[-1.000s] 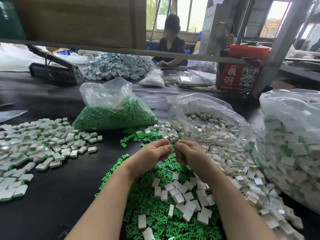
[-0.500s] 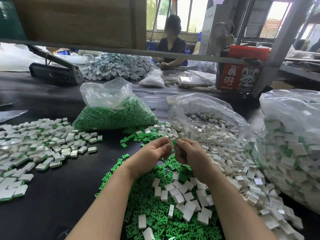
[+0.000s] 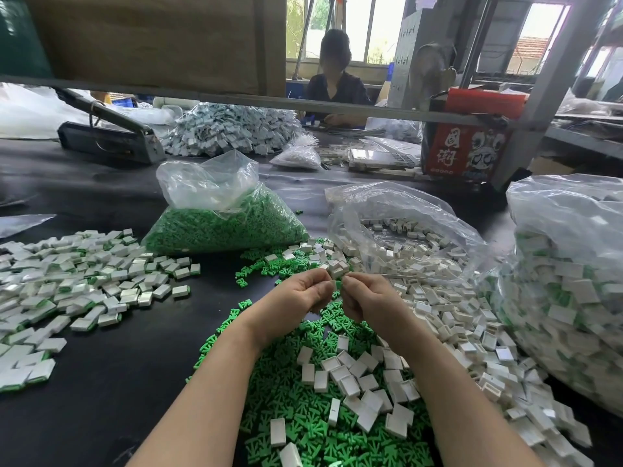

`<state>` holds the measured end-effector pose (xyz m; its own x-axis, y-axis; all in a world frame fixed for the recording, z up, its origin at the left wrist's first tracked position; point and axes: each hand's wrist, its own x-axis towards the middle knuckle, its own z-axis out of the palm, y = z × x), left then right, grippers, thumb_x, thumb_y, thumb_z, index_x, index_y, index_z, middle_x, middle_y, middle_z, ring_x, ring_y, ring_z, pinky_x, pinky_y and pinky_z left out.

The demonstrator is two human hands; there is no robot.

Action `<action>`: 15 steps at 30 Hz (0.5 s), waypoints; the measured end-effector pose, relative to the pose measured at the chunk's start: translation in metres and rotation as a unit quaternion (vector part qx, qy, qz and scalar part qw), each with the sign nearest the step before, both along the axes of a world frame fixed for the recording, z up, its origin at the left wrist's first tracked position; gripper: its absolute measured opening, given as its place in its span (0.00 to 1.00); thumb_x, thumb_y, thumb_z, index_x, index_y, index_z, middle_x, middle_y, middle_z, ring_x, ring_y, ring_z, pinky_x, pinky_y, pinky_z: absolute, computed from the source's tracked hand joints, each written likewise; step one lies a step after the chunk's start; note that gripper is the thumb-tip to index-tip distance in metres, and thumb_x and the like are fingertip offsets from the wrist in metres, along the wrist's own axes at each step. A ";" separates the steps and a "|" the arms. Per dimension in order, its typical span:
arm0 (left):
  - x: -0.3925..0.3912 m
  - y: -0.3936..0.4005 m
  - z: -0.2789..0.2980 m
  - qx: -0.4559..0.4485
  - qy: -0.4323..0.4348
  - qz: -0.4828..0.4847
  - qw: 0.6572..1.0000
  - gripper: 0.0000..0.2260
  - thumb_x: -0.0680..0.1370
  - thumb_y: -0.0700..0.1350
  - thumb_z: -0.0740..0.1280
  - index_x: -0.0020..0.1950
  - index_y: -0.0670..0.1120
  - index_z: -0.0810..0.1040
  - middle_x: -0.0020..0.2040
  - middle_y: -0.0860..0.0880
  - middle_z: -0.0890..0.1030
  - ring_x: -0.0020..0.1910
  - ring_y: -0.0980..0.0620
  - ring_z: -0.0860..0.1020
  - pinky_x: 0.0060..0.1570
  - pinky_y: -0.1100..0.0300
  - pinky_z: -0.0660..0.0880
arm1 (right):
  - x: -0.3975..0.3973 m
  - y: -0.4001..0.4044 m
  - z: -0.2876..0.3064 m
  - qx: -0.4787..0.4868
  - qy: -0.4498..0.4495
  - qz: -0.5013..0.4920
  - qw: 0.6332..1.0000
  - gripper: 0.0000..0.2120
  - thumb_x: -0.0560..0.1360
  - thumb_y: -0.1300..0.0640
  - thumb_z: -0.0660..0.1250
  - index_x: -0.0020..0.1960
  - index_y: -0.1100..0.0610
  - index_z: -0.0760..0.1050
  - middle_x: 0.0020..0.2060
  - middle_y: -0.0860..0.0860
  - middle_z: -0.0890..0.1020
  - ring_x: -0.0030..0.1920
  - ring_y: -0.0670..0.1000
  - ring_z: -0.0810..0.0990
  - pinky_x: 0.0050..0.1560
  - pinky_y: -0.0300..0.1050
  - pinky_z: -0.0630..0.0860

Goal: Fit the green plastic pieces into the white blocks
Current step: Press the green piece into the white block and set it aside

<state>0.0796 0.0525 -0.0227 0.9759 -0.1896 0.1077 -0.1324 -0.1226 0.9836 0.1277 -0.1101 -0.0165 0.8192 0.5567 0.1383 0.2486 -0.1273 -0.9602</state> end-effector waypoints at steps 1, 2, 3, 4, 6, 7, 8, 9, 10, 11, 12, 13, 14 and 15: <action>0.000 0.000 0.000 0.002 0.000 0.001 1.000 0.13 0.83 0.43 0.59 0.41 0.53 0.76 0.32 0.62 0.72 0.33 0.63 0.70 0.38 0.72 0.69 | 0.000 0.000 0.001 -0.003 -0.002 -0.001 1.000 0.20 0.82 0.64 0.55 0.31 0.56 0.65 0.23 0.48 0.67 0.26 0.48 0.64 0.30 0.42 0.62; 0.000 0.000 0.000 0.004 0.001 0.003 1.000 0.13 0.84 0.43 0.59 0.41 0.53 0.75 0.32 0.62 0.72 0.33 0.63 0.69 0.38 0.72 0.69 | -0.001 0.000 0.001 -0.005 -0.005 -0.003 1.000 0.20 0.82 0.64 0.55 0.32 0.56 0.65 0.23 0.48 0.67 0.26 0.48 0.64 0.30 0.42 0.62; 0.000 0.000 0.001 0.007 0.002 0.004 1.000 0.14 0.84 0.43 0.59 0.40 0.54 0.76 0.31 0.61 0.71 0.33 0.63 0.69 0.38 0.71 0.69 | -0.002 0.000 0.001 -0.006 -0.007 -0.005 1.000 0.20 0.82 0.64 0.55 0.32 0.56 0.65 0.24 0.48 0.67 0.26 0.48 0.64 0.30 0.42 0.62; 0.000 0.000 0.001 0.013 0.003 0.005 1.000 0.15 0.84 0.43 0.59 0.39 0.55 0.76 0.31 0.61 0.71 0.33 0.62 0.69 0.38 0.71 0.68 | -0.002 0.001 0.002 -0.006 -0.008 -0.007 1.000 0.20 0.82 0.64 0.54 0.32 0.56 0.65 0.24 0.48 0.67 0.26 0.48 0.63 0.30 0.41 0.62; -0.001 0.001 0.001 0.023 0.004 0.007 1.000 0.16 0.84 0.44 0.59 0.38 0.56 0.75 0.31 0.60 0.71 0.33 0.61 0.69 0.38 0.69 0.68 | -0.003 0.001 0.002 -0.001 -0.005 -0.009 1.000 0.20 0.82 0.64 0.54 0.32 0.56 0.64 0.24 0.49 0.66 0.25 0.47 0.63 0.29 0.39 0.62; -0.001 0.001 0.001 0.023 0.004 0.007 1.000 0.15 0.84 0.45 0.59 0.38 0.56 0.75 0.32 0.60 0.71 0.33 0.61 0.69 0.39 0.69 0.68 | -0.004 0.002 0.002 0.004 -0.001 -0.010 1.000 0.20 0.82 0.64 0.54 0.32 0.56 0.64 0.24 0.49 0.66 0.25 0.46 0.63 0.28 0.38 0.62; -0.001 0.001 0.001 0.022 0.003 0.006 1.000 0.15 0.83 0.45 0.59 0.38 0.55 0.75 0.32 0.60 0.71 0.33 0.61 0.69 0.39 0.69 0.68 | -0.004 0.002 0.002 0.007 0.001 -0.010 1.000 0.20 0.82 0.64 0.54 0.32 0.56 0.64 0.24 0.49 0.66 0.25 0.46 0.63 0.28 0.38 0.61; -0.001 0.001 0.002 0.021 0.001 0.007 1.000 0.15 0.83 0.45 0.59 0.38 0.55 0.75 0.32 0.60 0.71 0.33 0.61 0.69 0.38 0.69 0.68 | -0.004 0.002 0.002 0.008 0.001 -0.010 1.000 0.20 0.82 0.64 0.54 0.32 0.57 0.64 0.24 0.49 0.66 0.25 0.46 0.63 0.28 0.38 0.61; -0.001 0.000 0.002 0.022 -0.001 0.009 1.000 0.15 0.84 0.45 0.59 0.39 0.55 0.75 0.32 0.60 0.70 0.33 0.61 0.68 0.38 0.69 0.68 | -0.004 0.002 0.002 0.008 -0.002 -0.010 1.000 0.20 0.82 0.64 0.54 0.32 0.57 0.64 0.24 0.49 0.66 0.25 0.46 0.63 0.28 0.38 0.62; -0.001 0.000 0.002 0.021 -0.004 0.012 1.000 0.15 0.84 0.44 0.59 0.39 0.55 0.75 0.32 0.59 0.70 0.33 0.60 0.68 0.37 0.69 0.68 | -0.003 0.002 0.002 0.007 -0.006 -0.011 1.000 0.20 0.82 0.64 0.54 0.32 0.57 0.65 0.24 0.48 0.66 0.25 0.46 0.63 0.28 0.39 0.62; -0.001 -0.001 0.001 0.020 -0.005 0.016 1.000 0.13 0.84 0.44 0.59 0.40 0.54 0.74 0.32 0.59 0.70 0.33 0.60 0.68 0.37 0.69 0.68 | -0.003 0.002 0.001 0.006 -0.010 -0.013 1.000 0.19 0.82 0.63 0.54 0.32 0.56 0.65 0.23 0.48 0.67 0.25 0.46 0.63 0.28 0.39 0.62; -0.001 0.000 0.001 0.018 -0.006 0.019 1.000 0.12 0.84 0.44 0.59 0.41 0.52 0.74 0.33 0.58 0.70 0.34 0.59 0.67 0.38 0.68 0.68 | -0.003 0.002 0.000 0.004 -0.016 -0.015 1.000 0.19 0.82 0.63 0.55 0.32 0.56 0.65 0.23 0.47 0.67 0.25 0.46 0.63 0.28 0.39 0.62; -0.001 0.000 0.000 0.017 -0.005 0.022 1.000 0.10 0.84 0.44 0.59 0.43 0.50 0.73 0.33 0.57 0.70 0.35 0.57 0.67 0.40 0.65 0.67 | -0.002 0.003 0.000 0.000 -0.025 -0.019 1.000 0.19 0.82 0.63 0.55 0.32 0.56 0.66 0.24 0.47 0.67 0.25 0.46 0.63 0.29 0.40 0.62; 0.000 0.001 0.000 0.020 -0.004 0.023 1.000 0.09 0.84 0.44 0.59 0.44 0.48 0.72 0.33 0.56 0.69 0.36 0.56 0.67 0.41 0.64 0.67 | -0.002 0.003 -0.001 -0.009 -0.037 -0.022 0.999 0.19 0.82 0.62 0.55 0.32 0.55 0.66 0.24 0.47 0.67 0.26 0.46 0.63 0.29 0.41 0.62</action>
<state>0.0794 0.0530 -0.0229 0.9828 -0.1494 0.1081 -0.1329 -0.1674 0.9769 0.1260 -0.1074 -0.0170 0.8313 0.5225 0.1895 0.3118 -0.1562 -0.9372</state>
